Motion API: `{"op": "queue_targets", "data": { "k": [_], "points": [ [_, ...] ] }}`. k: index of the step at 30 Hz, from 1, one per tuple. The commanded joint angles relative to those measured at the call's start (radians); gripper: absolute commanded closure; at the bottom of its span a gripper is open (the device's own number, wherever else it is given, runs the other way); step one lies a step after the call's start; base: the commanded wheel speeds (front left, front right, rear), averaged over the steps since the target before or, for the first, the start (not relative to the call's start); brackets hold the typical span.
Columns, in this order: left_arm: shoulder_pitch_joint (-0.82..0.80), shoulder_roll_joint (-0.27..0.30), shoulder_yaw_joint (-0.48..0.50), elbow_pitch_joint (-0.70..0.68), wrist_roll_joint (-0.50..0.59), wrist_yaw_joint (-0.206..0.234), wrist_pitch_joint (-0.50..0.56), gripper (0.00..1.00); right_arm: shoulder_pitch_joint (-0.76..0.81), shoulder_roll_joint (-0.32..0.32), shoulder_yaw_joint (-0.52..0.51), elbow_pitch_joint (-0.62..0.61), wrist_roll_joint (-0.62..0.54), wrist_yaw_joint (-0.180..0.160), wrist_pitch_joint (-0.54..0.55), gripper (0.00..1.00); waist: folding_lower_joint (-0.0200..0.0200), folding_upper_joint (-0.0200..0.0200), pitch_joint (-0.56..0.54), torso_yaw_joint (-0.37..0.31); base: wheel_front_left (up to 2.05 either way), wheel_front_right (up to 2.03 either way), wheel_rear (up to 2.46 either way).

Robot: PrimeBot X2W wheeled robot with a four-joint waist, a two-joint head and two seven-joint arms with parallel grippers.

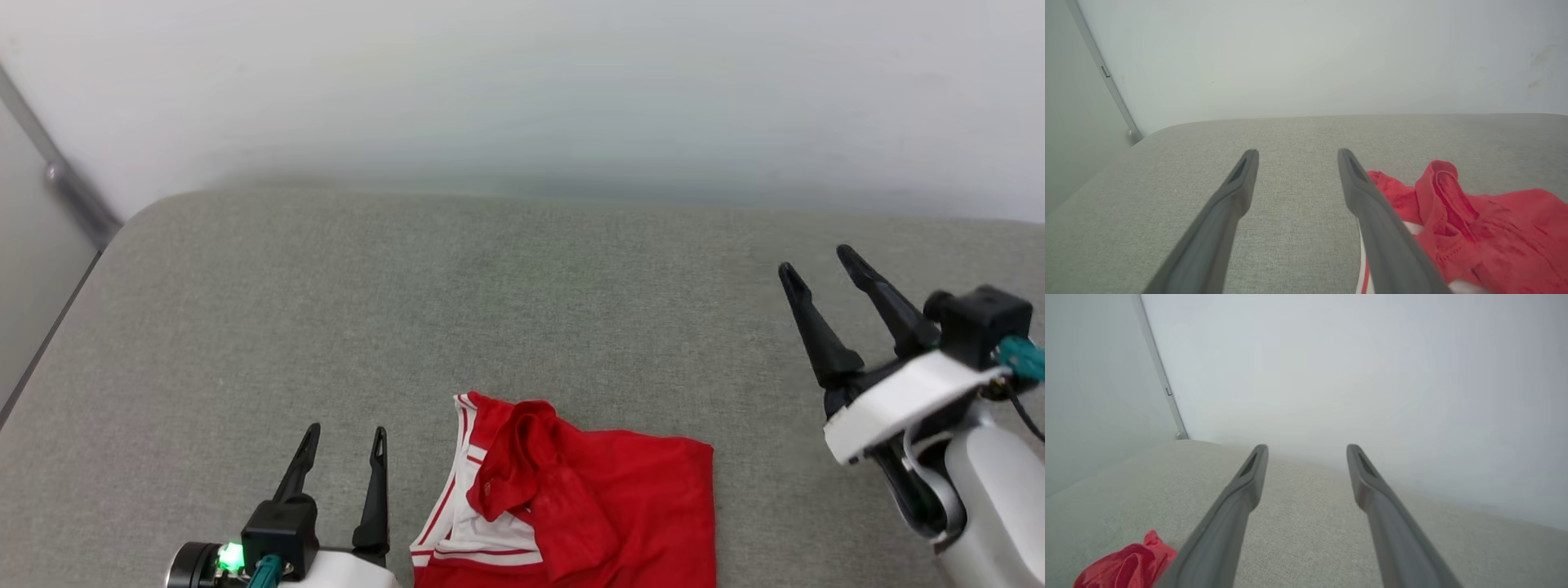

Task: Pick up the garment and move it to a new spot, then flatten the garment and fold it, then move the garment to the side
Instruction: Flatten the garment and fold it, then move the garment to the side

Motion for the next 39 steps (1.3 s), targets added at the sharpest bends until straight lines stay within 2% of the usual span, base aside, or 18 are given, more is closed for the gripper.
{"op": "queue_targets", "data": {
  "k": [1,5,13,18,25,31,35,39],
  "points": [
    [0.013,-0.001,0.006,-0.004,0.007,0.000,-0.002,0.00,0.030,0.014,-0.017,-0.002,-0.024,0.000,-0.026,0.00,0.0001,0.0000,-0.012,-0.011,0.00,0.00,0.00],
    [0.031,0.005,0.018,-0.013,0.010,0.001,-0.002,0.00,0.120,0.061,-0.116,-0.028,-0.114,0.000,-0.094,0.00,0.0001,0.0000,-0.024,-0.028,0.00,0.00,0.00],
    [0.056,0.013,0.036,-0.036,0.016,0.003,-0.002,0.00,0.317,0.187,-0.278,-0.141,-0.226,0.000,-0.119,0.00,0.0001,0.0000,-0.032,-0.046,0.00,0.00,0.00],
    [0.068,0.017,0.046,-0.042,0.017,-0.001,-0.002,0.00,0.421,0.258,-0.331,-0.202,-0.265,0.000,-0.119,0.00,0.0001,0.0000,-0.038,-0.051,0.00,0.00,0.00],
    [0.077,0.015,0.045,-0.053,0.022,0.004,-0.002,0.00,0.492,0.303,-0.357,-0.240,-0.295,0.000,-0.120,0.00,0.0001,0.0000,-0.043,-0.050,0.00,0.00,0.00],
    [0.077,0.014,0.043,-0.054,0.021,0.004,-0.002,0.00,0.433,0.290,-0.375,-0.278,-0.315,0.000,-0.120,0.00,0.0001,0.0000,-0.041,-0.049,0.00,0.00,0.00],
    [0.070,0.013,0.041,-0.053,0.020,0.003,-0.002,0.00,0.337,0.244,-0.395,-0.306,-0.313,0.000,-0.119,0.00,0.0001,0.0000,-0.037,-0.045,0.00,0.00,0.00],
    [0.062,0.012,0.043,-0.047,0.016,-0.001,-0.002,0.00,0.219,0.169,-0.358,-0.306,-0.310,0.000,-0.078,0.00,0.0001,0.0000,-0.035,-0.042,0.00,0.00,0.00]
  ]
}}
